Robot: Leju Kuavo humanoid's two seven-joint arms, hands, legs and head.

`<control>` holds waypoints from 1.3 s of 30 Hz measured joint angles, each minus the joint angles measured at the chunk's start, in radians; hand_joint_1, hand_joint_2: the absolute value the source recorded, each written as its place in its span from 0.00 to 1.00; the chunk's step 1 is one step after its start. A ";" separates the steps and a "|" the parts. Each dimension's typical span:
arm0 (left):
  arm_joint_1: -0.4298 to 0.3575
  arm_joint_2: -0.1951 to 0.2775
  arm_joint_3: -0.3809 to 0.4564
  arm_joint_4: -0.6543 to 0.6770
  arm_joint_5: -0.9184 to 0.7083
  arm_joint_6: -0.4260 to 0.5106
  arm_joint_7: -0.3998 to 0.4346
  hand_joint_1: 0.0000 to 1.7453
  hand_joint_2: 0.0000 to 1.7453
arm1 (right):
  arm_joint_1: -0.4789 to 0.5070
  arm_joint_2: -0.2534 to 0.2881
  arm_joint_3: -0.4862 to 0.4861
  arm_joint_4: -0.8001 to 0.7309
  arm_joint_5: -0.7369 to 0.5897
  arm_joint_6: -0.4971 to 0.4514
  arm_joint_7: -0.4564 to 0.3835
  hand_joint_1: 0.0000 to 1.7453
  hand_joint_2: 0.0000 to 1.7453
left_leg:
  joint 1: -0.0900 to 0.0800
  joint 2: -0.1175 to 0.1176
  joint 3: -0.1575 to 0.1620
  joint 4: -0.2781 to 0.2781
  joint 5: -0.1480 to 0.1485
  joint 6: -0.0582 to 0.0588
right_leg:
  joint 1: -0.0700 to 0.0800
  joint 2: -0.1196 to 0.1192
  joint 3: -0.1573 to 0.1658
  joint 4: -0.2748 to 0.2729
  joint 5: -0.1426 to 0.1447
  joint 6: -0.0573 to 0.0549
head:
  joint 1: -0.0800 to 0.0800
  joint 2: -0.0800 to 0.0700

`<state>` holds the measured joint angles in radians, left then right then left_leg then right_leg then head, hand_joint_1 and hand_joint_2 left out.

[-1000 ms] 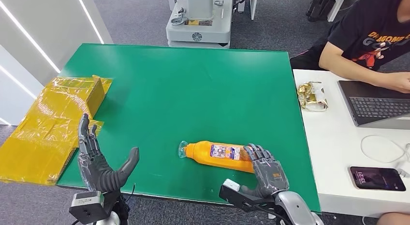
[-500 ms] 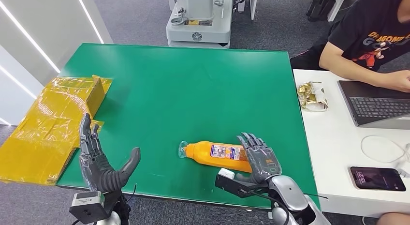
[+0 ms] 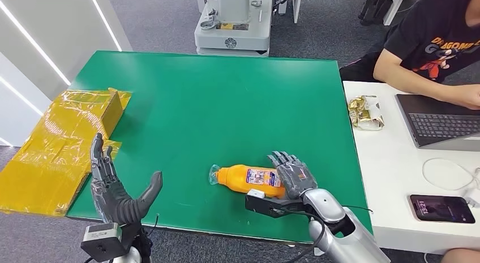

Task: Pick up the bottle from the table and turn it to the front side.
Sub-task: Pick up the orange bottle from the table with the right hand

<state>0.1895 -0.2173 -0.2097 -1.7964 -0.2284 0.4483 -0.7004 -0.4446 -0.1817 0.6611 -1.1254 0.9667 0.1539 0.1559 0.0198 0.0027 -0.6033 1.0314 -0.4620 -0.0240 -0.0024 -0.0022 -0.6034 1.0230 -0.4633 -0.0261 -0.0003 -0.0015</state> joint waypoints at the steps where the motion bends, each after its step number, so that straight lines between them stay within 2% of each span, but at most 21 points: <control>1: 0.000 -0.001 0.000 0.000 -0.002 -0.003 0.000 0.00 1.00 | -0.009 0.004 0.005 0.020 -0.008 0.000 -0.002 0.00 1.00 | 0.000 0.000 0.000 0.000 0.000 0.000 | 0.000 0.000 0.000 0.000 0.000 0.000 | 0.000 0.000; 9: -0.001 -0.009 0.005 0.000 -0.019 -0.021 0.000 0.00 1.00 | -0.047 0.020 0.029 0.121 -0.049 0.003 -0.011 0.00 1.00 | 0.000 0.000 0.000 0.000 0.000 0.000 | 0.000 0.000 0.000 0.000 0.000 0.000 | 0.000 0.000; 10: -0.001 -0.011 0.005 0.000 -0.019 -0.023 0.000 0.00 1.00 | -0.050 0.020 0.031 0.128 -0.053 0.004 -0.012 0.15 1.00 | 0.000 0.000 0.000 0.000 0.000 0.000 | 0.000 0.000 0.000 0.000 0.000 0.000 | 0.000 0.000; 13: -0.001 -0.014 0.005 0.000 -0.020 -0.027 0.000 0.00 1.00 | -0.056 0.021 0.033 0.139 -0.061 0.010 -0.013 0.74 1.00 | 0.000 0.000 0.000 0.000 0.000 0.000 | 0.000 0.000 0.000 0.000 0.000 0.000 | 0.000 0.000; 18: -0.001 -0.016 0.006 0.000 -0.022 -0.029 0.000 0.00 1.00 | -0.057 0.019 0.035 0.145 -0.074 0.017 -0.013 0.96 1.00 | 0.000 0.000 0.002 0.000 0.000 0.000 | 0.000 0.000 0.001 -0.001 0.000 0.000 | 0.000 0.000; 21: -0.001 -0.016 0.006 0.000 -0.022 -0.029 0.000 0.00 1.00 | -0.058 0.018 0.036 0.146 -0.076 0.017 -0.014 1.00 1.00 | 0.000 0.000 0.003 0.000 0.000 0.000 | 0.000 0.000 0.002 -0.001 0.000 0.000 | 0.000 0.000; 34: -0.002 -0.021 0.008 0.000 -0.023 -0.037 0.000 0.00 1.00 | -0.057 0.018 0.037 0.148 -0.087 -0.035 -0.024 1.00 1.00 | 0.000 0.000 0.003 0.000 0.000 0.000 | 0.000 0.000 0.002 -0.001 0.000 0.000 | 0.000 0.000; 39: -0.001 -0.022 0.008 0.000 -0.027 -0.047 0.000 0.00 1.00 | -0.005 0.018 0.031 0.111 -0.075 -0.169 -0.018 1.00 1.00 | 0.000 0.000 0.002 0.000 0.000 0.000 | 0.000 0.000 0.002 0.000 0.000 0.000 | 0.000 0.000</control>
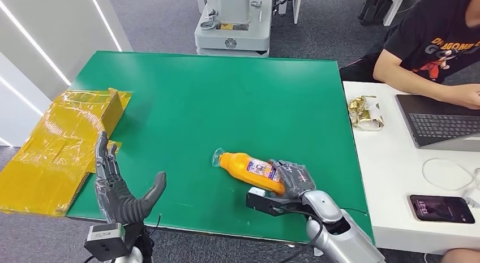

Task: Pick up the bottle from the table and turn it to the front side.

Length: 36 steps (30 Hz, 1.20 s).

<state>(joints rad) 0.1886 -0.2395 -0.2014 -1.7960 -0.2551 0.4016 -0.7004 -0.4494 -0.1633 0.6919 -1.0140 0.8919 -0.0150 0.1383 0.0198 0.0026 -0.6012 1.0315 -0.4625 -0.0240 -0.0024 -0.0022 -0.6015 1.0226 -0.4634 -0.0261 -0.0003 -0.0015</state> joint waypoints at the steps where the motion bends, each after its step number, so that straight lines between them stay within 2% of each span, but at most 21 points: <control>1: 0.000 0.000 0.000 0.000 0.002 -0.006 0.000 0.00 1.00 | 0.016 0.001 -0.004 -0.016 0.008 -0.035 0.005 1.00 1.00 | 0.000 0.000 0.000 0.000 0.000 0.000 | 0.000 0.000 0.000 0.000 0.000 0.000 | 0.000 0.000; 6: 0.002 0.000 0.000 0.000 0.055 -0.044 0.000 0.00 1.00 | 0.089 0.026 -0.052 -0.105 0.088 -0.281 0.016 1.00 1.00 | 0.000 0.000 -0.001 0.000 0.000 0.000 | 0.000 0.000 -0.001 0.000 0.000 0.000 | 0.000 0.000; 8: 0.001 0.000 -0.001 0.001 0.071 -0.052 0.001 0.00 1.00 | 0.105 0.046 -0.077 -0.127 0.100 -0.374 -0.016 1.00 1.00 | 0.000 0.000 -0.001 0.000 -0.001 0.000 | 0.000 0.001 -0.002 0.000 0.000 0.000 | 0.000 0.000; 12: -0.003 0.000 -0.010 0.013 0.109 -0.072 0.014 0.00 1.00 | 0.118 0.087 -0.115 -0.139 0.064 -0.543 -0.133 1.00 1.00 | 0.000 0.001 -0.001 0.000 0.000 0.000 | 0.000 0.001 -0.002 0.000 0.000 0.000 | 0.000 0.000; 15: -0.013 0.000 -0.019 0.024 0.128 -0.091 0.024 0.00 1.00 | 0.119 0.111 -0.133 -0.139 0.046 -0.599 -0.176 1.00 1.00 | 0.000 0.001 -0.001 0.000 0.000 0.000 | 0.000 0.001 -0.002 0.000 0.000 0.000 | 0.000 0.000; 19: -0.030 0.001 -0.028 0.037 0.136 -0.098 0.033 0.00 1.00 | 0.125 0.133 -0.147 -0.146 0.029 -0.623 -0.212 1.00 1.00 | 0.000 0.001 -0.001 0.000 0.000 0.000 | 0.000 0.001 -0.002 0.000 0.000 0.000 | 0.000 0.000; 23: -0.043 0.001 -0.030 0.049 0.136 -0.095 0.034 0.00 1.00 | 0.126 0.149 -0.151 -0.148 -0.014 -0.608 -0.270 1.00 1.00 | 0.000 0.001 -0.001 0.000 0.000 0.000 | 0.000 0.001 -0.002 0.000 0.000 0.000 | 0.000 0.000; 30: -0.052 0.004 -0.050 0.067 0.130 -0.146 0.039 0.00 1.00 | 0.130 0.161 -0.147 -0.150 -0.165 -0.498 -0.453 1.00 1.00 | 0.000 0.001 -0.001 0.000 0.000 0.000 | 0.000 0.001 -0.002 0.000 0.000 0.000 | 0.000 0.000; 36: -0.058 0.011 -0.062 0.088 0.130 -0.171 0.039 0.00 1.00 | 0.134 0.161 -0.123 -0.153 -0.190 -0.422 -0.519 1.00 1.00 | 0.000 0.001 -0.001 0.000 -0.001 0.000 | 0.000 0.001 -0.002 0.000 0.000 0.000 | 0.000 0.000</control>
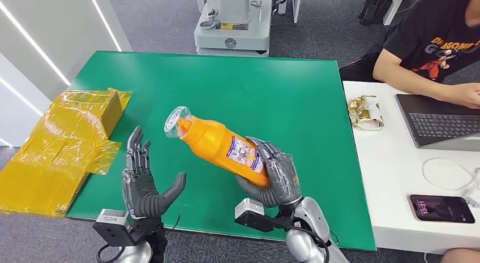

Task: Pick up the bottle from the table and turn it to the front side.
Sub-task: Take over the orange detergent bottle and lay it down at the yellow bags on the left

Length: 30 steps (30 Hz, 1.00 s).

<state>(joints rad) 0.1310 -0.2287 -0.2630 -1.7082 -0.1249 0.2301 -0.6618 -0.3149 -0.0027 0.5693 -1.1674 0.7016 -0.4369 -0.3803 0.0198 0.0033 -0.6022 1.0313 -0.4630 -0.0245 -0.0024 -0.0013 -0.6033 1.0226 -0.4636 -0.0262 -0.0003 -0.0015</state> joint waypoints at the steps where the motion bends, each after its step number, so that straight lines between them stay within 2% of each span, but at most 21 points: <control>1: -0.001 0.001 -0.002 0.003 0.001 -0.002 -0.001 0.00 1.00 | 0.000 0.000 0.006 0.000 0.000 0.007 -0.006 1.00 1.00 | 0.000 0.000 0.000 0.000 0.000 0.000 | 0.000 0.000 0.000 0.000 0.000 0.000 | 0.000 0.000; 5: -0.002 0.004 -0.003 0.012 0.004 -0.005 -0.003 0.00 1.00 | 0.000 0.000 0.024 0.000 0.006 0.043 -0.008 1.00 1.00 | 0.000 0.000 0.000 0.000 0.000 0.000 | 0.000 0.000 0.000 0.000 0.000 0.000 | 0.000 0.000; 11: -0.007 0.006 -0.004 0.020 0.005 -0.007 -0.003 0.00 1.00 | 0.003 0.000 0.035 0.000 -0.022 0.176 0.018 1.00 1.00 | 0.000 0.000 0.000 0.000 0.000 0.000 | 0.000 0.000 0.000 0.000 0.000 0.000 | 0.000 0.000; 14: -0.007 0.007 -0.003 0.027 0.006 -0.006 -0.002 0.00 1.00 | 0.004 0.000 0.035 -0.001 -0.011 0.211 0.028 1.00 1.00 | 0.000 0.000 0.000 0.000 0.000 0.000 | 0.000 0.000 0.000 0.000 0.000 0.000 | 0.000 0.000; 22: -0.010 0.007 -0.003 0.036 0.012 -0.010 0.002 0.00 1.00 | 0.006 0.000 0.035 -0.007 0.054 0.212 0.041 1.00 1.00 | 0.000 0.000 0.000 0.000 0.000 0.000 | 0.000 0.000 0.000 0.000 0.000 0.000 | 0.000 0.000; 30: -0.020 0.007 -0.003 0.040 0.023 -0.016 0.002 0.00 1.00 | 0.004 0.000 0.030 -0.008 0.092 0.150 -0.044 1.00 1.00 | 0.000 0.000 0.000 0.000 0.000 0.000 | 0.000 0.000 0.000 0.000 0.000 0.000 | 0.000 0.000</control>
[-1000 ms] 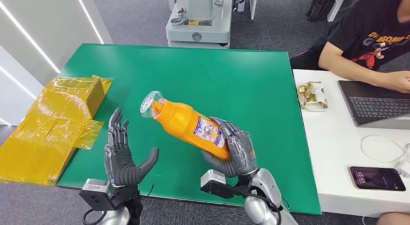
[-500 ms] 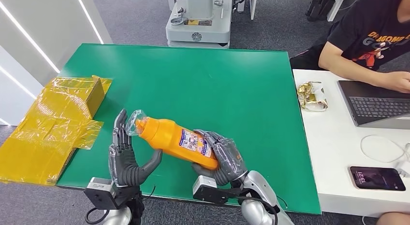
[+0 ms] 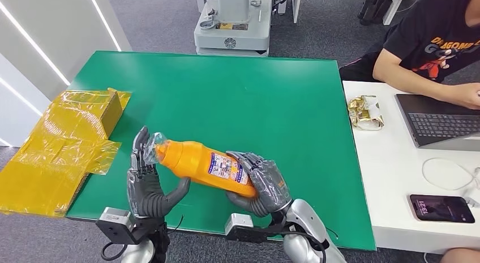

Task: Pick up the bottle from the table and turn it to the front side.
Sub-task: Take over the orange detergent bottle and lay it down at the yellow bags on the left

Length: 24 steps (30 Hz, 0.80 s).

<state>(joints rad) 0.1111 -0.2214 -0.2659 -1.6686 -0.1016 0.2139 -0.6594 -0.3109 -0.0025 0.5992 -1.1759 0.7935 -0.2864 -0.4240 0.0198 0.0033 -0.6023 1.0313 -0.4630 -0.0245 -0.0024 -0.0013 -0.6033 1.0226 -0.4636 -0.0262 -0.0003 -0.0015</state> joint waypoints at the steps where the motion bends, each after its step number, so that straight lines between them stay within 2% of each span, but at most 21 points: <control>1: -0.001 0.000 0.000 0.000 0.001 -0.001 -0.001 0.00 1.00 | -0.001 0.000 0.000 0.000 0.005 -0.009 -0.006 1.00 1.00 | 0.000 0.000 0.000 0.000 0.000 0.000 | 0.000 0.000 0.000 0.000 0.000 0.000 | 0.000 0.000; 10: -0.010 0.003 0.000 0.004 0.011 -0.003 -0.002 0.00 1.00 | -0.011 0.000 -0.001 0.010 0.047 -0.074 -0.030 1.00 1.00 | 0.000 0.000 0.000 0.000 0.000 0.000 | 0.000 0.000 0.000 0.000 0.000 0.000 | 0.000 0.000; 16: -0.013 0.011 0.000 0.017 0.023 0.001 -0.002 0.00 1.00 | -0.036 0.000 0.011 0.034 0.195 -0.176 0.012 1.00 1.00 | 0.000 0.000 0.000 0.000 0.000 0.000 | 0.000 0.000 0.000 0.000 0.000 0.000 | 0.000 0.000; 24: -0.014 0.019 0.001 0.033 0.027 0.004 -0.002 0.00 1.00 | -0.068 0.005 0.025 0.066 0.314 -0.236 0.055 1.00 1.00 | 0.000 0.000 0.000 0.000 0.000 0.000 | 0.000 0.000 0.000 0.000 0.000 0.000 | 0.000 0.000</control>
<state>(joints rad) 0.0970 -0.2025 -0.2648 -1.6355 -0.0746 0.2174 -0.6614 -0.3785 0.0028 0.6245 -1.1101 1.1079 -0.5226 -0.3687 0.0198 0.0033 -0.6023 1.0313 -0.4629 -0.0245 -0.0024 -0.0013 -0.6033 1.0227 -0.4636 -0.0262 -0.0003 -0.0015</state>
